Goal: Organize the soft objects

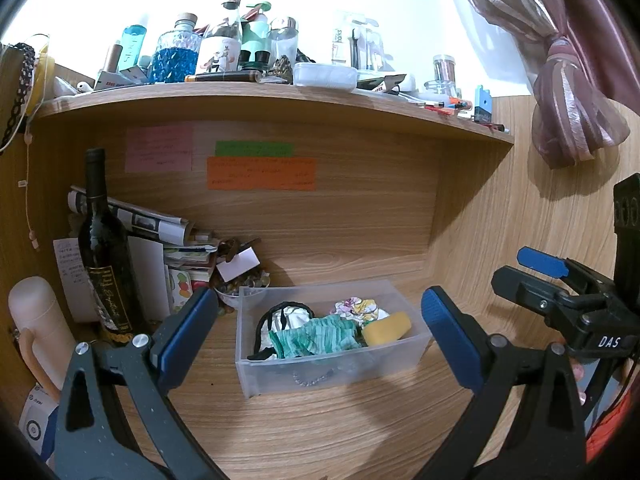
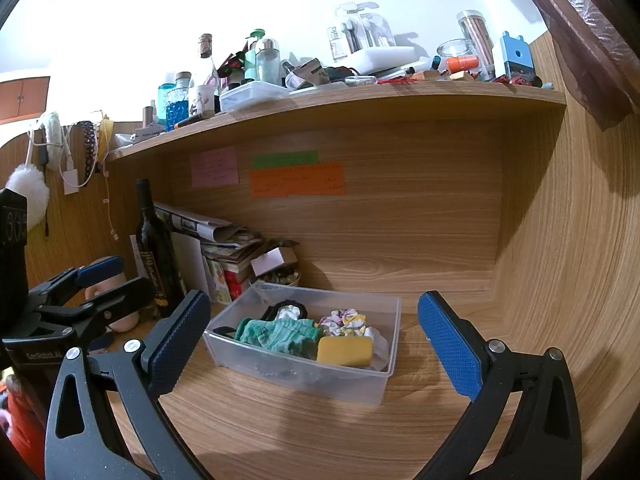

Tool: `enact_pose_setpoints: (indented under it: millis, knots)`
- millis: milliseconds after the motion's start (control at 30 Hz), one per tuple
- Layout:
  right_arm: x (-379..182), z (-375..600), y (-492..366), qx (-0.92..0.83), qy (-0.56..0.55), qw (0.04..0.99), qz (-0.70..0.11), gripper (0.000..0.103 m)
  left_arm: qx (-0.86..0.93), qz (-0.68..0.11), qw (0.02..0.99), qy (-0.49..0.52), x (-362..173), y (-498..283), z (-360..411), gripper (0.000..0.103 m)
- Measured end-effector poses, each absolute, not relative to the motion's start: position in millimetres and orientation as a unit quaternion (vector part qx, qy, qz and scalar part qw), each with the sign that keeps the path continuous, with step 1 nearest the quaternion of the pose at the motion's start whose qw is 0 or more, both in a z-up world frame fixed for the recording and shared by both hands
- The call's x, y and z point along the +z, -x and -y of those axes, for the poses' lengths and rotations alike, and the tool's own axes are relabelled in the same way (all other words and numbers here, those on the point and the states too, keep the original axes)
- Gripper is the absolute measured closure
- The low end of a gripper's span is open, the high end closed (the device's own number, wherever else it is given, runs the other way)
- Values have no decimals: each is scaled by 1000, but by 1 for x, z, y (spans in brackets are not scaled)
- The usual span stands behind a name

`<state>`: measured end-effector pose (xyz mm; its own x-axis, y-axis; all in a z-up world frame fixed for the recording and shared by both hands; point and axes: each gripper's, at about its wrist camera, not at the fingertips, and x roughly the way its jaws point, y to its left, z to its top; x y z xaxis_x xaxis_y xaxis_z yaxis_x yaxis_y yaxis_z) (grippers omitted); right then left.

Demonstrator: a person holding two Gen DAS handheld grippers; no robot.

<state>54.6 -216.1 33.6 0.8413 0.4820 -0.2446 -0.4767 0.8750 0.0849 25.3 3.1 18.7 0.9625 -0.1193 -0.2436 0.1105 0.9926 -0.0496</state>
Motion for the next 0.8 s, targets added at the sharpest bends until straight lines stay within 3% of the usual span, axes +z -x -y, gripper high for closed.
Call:
enact_pose_setpoints:
  millis: [800]
  knots:
    - [32, 212, -56, 251, -13, 958, -136, 0, -62, -134, 989, 16, 17, -30, 2, 0]
